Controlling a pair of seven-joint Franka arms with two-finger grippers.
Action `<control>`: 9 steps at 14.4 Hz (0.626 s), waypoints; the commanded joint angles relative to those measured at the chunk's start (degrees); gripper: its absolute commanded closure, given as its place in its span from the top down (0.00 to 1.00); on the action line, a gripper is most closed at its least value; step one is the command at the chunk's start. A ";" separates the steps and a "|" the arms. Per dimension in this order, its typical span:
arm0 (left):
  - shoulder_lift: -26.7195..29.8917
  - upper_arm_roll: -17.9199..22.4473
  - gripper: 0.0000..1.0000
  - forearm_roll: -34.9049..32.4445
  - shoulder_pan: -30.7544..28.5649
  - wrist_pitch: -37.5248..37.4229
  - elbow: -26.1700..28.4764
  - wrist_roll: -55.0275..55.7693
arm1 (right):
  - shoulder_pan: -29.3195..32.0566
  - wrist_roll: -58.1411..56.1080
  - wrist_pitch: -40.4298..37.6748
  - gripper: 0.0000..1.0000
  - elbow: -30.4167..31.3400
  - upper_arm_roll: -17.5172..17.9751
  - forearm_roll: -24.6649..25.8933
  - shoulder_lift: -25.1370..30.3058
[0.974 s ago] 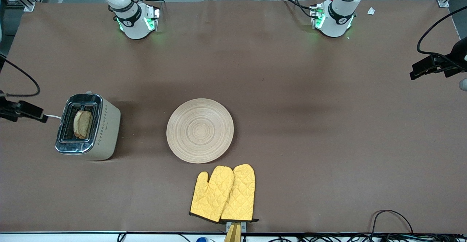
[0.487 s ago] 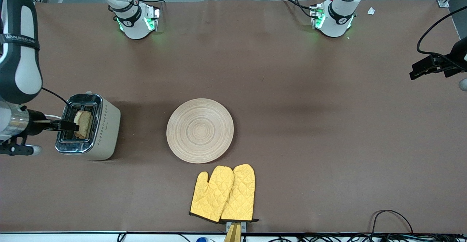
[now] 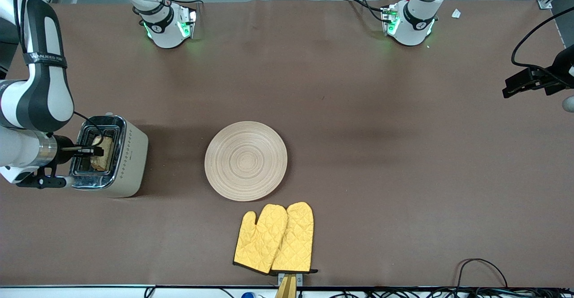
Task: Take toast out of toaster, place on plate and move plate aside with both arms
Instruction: 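Reach the right gripper down into the toaster and grasp the toast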
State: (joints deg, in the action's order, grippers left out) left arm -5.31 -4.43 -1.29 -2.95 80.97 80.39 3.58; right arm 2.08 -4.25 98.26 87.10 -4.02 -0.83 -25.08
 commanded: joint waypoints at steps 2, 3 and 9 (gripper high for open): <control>-0.31 -0.05 1.00 0.15 -0.21 -0.55 -0.85 -0.41 | 0.30 -0.41 0.71 0.16 0.71 0.15 0.74 -0.50; -0.31 0.04 1.00 0.15 -0.21 -0.55 -0.85 -0.59 | -0.05 -0.32 0.45 0.10 0.27 0.15 0.74 -0.50; -0.40 0.04 1.00 0.15 0.05 -0.55 -0.85 -0.41 | -1.98 0.65 -6.04 0.03 -5.60 0.41 0.65 6.26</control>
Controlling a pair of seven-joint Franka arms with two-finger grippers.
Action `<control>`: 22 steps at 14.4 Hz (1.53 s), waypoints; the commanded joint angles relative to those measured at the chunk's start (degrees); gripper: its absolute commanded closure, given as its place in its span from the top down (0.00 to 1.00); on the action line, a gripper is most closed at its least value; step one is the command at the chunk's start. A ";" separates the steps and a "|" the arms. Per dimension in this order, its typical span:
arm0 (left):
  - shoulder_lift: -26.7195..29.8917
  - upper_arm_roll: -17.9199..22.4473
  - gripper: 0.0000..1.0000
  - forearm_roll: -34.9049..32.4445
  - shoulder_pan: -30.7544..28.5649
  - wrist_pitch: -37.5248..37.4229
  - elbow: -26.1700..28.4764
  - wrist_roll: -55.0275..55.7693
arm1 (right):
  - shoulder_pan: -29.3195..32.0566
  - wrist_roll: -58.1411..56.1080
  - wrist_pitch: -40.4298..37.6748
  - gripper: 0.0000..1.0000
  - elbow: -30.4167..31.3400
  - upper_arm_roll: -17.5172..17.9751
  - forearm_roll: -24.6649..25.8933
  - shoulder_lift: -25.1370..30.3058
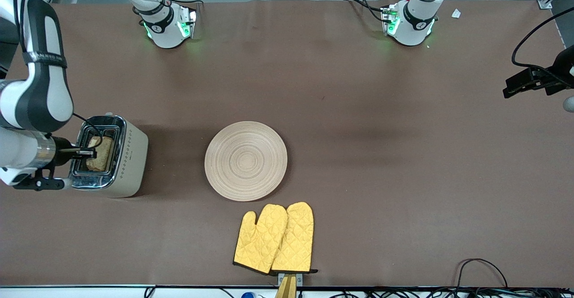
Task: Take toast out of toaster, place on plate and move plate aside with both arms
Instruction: 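Reach the right gripper down into the toaster and grasp the toast, then lift the toast out and carry it over the wooden plate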
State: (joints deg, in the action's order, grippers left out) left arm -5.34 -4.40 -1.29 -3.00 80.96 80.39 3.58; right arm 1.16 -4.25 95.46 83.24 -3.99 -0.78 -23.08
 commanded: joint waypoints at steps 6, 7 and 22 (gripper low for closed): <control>-0.38 -0.09 1.00 0.15 0.27 -0.54 -0.85 -0.24 | -13.70 19.24 -5.55 0.02 -4.31 0.57 -0.18 3.31; -0.38 -0.09 1.00 0.15 0.18 -0.54 -0.85 -0.15 | -16.26 22.85 -4.07 0.02 -4.31 0.57 -0.18 2.17; -0.11 -0.35 1.00 -0.11 0.27 -0.80 -0.85 -0.06 | -33.86 56.52 16.04 0.12 -3.96 0.48 2.63 -15.41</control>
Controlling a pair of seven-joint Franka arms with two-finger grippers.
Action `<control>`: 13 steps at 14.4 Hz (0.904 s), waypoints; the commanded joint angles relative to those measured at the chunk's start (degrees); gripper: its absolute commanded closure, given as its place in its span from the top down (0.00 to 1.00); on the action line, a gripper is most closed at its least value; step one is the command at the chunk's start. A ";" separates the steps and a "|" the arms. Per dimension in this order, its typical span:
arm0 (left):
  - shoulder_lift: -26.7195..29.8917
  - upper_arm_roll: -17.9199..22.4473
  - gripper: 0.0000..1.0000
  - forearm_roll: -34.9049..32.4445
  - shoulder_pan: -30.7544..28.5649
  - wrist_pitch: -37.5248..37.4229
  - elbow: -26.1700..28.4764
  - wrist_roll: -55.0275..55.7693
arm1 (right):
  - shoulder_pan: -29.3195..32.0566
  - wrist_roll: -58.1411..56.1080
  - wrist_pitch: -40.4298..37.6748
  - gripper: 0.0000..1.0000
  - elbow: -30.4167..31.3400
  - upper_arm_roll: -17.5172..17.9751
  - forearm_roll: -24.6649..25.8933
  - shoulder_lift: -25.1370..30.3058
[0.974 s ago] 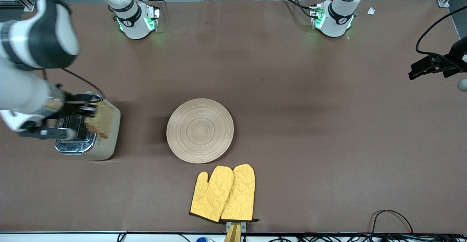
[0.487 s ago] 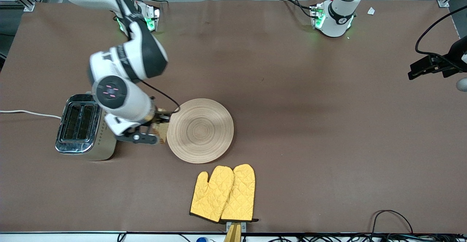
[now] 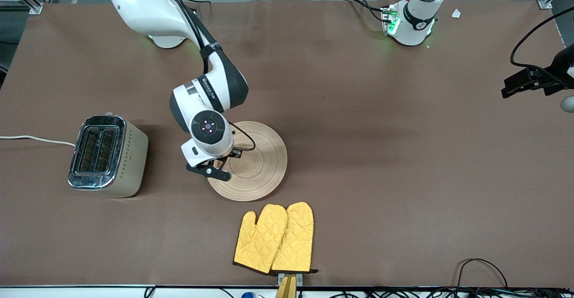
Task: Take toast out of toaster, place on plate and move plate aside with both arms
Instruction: 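Lift the toast out and carry it over the wooden plate, then lower the toast onto the plate and open the right gripper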
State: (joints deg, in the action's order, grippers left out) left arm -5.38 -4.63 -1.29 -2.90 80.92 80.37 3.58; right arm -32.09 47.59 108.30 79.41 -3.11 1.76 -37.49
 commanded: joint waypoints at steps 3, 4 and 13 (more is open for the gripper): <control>0.02 -0.12 1.00 -0.29 0.00 -0.76 -0.83 -0.24 | -1.65 6.90 9.71 0.60 -0.13 -0.32 -2.53 -1.89; 0.02 -0.12 1.00 -0.29 0.00 -0.76 -0.75 -0.33 | -1.92 6.82 11.04 0.68 -0.13 -0.32 -4.47 -1.89; 0.11 -0.30 1.00 -0.11 0.26 -0.85 -0.75 -0.07 | 8.69 -22.85 3.96 1.00 -0.31 -0.76 -9.76 6.71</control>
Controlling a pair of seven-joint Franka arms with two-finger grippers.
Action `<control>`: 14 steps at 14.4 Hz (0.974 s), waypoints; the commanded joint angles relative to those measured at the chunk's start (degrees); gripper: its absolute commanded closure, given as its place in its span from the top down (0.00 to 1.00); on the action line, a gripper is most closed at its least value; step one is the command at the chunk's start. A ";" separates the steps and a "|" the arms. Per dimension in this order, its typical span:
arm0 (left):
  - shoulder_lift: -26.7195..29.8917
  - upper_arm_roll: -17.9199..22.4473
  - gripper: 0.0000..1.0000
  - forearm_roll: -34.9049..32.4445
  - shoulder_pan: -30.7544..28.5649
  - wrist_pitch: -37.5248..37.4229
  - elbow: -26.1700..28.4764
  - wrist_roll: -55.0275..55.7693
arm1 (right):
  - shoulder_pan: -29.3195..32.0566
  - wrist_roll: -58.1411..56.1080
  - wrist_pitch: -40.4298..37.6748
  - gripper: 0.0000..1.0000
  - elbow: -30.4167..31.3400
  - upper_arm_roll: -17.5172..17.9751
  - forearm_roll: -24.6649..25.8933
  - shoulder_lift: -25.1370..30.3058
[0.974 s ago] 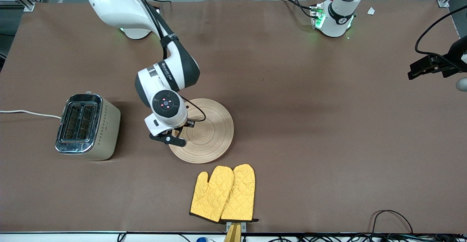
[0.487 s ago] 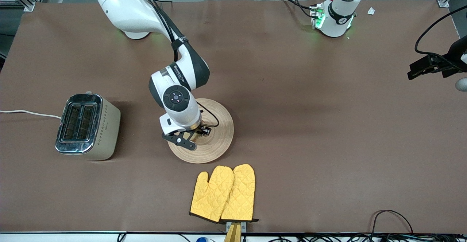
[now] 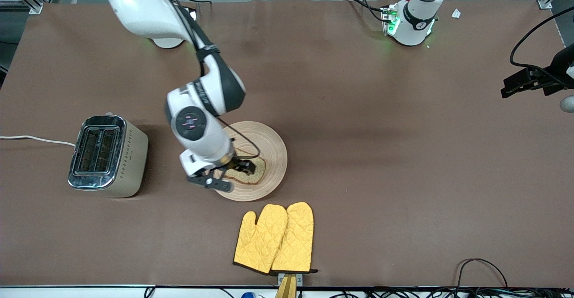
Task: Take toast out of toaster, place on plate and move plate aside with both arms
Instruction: 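Lower the toast onto the plate and open the right gripper, then withdraw the right gripper while the left gripper reaches toward the plate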
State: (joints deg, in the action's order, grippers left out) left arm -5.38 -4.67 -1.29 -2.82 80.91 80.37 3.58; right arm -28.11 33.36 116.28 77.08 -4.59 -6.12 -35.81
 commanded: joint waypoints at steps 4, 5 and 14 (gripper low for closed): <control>-0.24 -1.48 1.00 2.76 -0.34 -4.69 -0.39 0.63 | 13.06 -18.58 -9.05 1.00 2.98 0.46 -1.09 10.39; -1.03 -0.79 1.00 7.75 -0.61 -6.71 -0.21 0.38 | 14.73 -18.86 -9.32 1.00 3.60 0.46 -1.00 11.45; -11.93 -1.22 1.00 25.63 -0.97 0.36 5.22 1.16 | 24.49 -35.19 -18.36 1.00 5.27 0.54 5.32 22.79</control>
State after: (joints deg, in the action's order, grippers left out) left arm -17.48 -5.58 22.41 -4.01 78.21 82.84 4.31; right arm -5.78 1.04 99.70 78.65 -5.10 -2.65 -18.92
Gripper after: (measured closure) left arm 0.000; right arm 0.000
